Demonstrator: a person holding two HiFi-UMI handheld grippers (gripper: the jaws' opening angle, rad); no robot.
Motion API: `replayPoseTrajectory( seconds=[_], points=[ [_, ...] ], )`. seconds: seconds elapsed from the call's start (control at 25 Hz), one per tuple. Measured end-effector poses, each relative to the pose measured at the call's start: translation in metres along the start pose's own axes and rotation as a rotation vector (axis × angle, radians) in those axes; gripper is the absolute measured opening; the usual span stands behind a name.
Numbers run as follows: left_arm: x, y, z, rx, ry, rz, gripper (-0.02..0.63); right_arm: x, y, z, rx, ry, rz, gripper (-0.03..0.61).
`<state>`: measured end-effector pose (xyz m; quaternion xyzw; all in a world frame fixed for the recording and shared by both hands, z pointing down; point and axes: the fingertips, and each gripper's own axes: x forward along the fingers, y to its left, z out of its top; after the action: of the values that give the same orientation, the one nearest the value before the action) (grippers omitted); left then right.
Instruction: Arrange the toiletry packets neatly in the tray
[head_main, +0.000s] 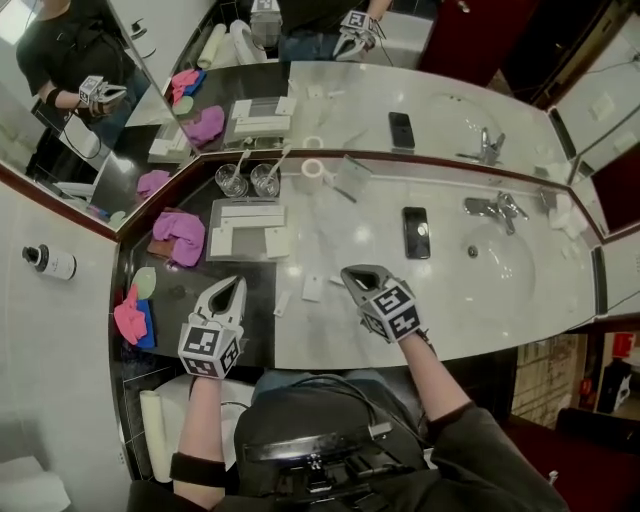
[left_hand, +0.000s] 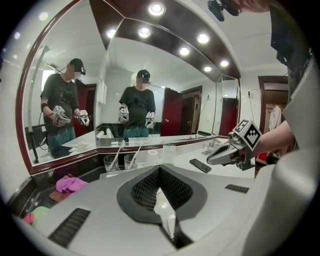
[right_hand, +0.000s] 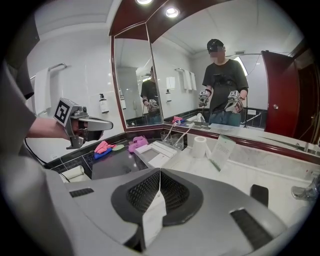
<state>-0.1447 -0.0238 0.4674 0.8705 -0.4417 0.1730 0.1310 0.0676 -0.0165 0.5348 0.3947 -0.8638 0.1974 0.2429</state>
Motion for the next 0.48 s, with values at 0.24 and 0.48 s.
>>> replayPoseTrajectory(
  seconds=[0.24,0.48],
  points=[
    [0.003,0.013,0.002,-0.008,0.003,0.009,0.000,0.016,0.020,-0.014,0.024,0.099,-0.076,0.035],
    [0.012,0.022,-0.007,0.026,0.044,-0.060,0.000,0.050,0.048,-0.053,0.131,0.202,-0.131,0.187]
  ],
)
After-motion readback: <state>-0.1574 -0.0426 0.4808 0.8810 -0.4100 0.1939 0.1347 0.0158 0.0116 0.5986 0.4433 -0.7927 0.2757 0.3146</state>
